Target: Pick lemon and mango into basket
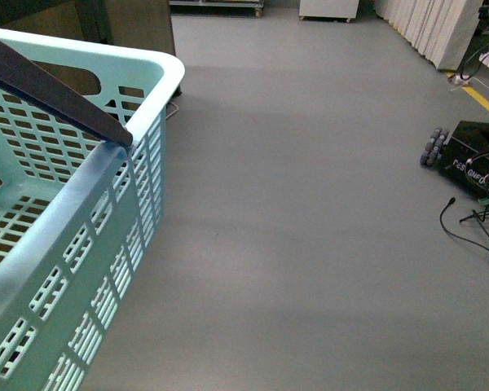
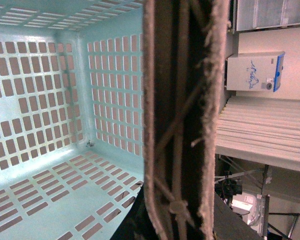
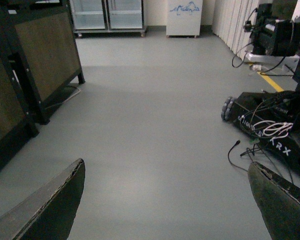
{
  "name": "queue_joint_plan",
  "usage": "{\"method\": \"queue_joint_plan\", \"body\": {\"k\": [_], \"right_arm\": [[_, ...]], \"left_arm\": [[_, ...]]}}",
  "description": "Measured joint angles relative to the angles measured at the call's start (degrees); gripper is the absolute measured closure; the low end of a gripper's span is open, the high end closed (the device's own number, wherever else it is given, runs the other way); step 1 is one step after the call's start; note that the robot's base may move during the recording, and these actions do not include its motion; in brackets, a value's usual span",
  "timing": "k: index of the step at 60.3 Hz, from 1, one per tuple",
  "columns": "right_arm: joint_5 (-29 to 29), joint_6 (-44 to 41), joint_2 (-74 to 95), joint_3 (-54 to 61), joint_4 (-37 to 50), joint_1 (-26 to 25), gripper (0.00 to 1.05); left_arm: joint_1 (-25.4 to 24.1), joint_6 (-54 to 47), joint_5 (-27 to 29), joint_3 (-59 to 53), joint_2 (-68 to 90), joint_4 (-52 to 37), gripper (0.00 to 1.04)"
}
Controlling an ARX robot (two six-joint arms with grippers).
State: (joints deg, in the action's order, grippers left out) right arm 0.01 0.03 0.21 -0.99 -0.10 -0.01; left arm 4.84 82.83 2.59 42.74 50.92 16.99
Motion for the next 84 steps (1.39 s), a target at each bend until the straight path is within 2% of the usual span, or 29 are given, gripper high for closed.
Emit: {"method": "queue_joint_plan", "body": {"k": [84], "right_arm": [[0.0, 0.0, 0.0, 0.0, 0.0, 0.0, 0.09]], "left_arm": [[0.0, 0.0, 0.0, 0.1, 0.0, 0.0, 0.99]]}}
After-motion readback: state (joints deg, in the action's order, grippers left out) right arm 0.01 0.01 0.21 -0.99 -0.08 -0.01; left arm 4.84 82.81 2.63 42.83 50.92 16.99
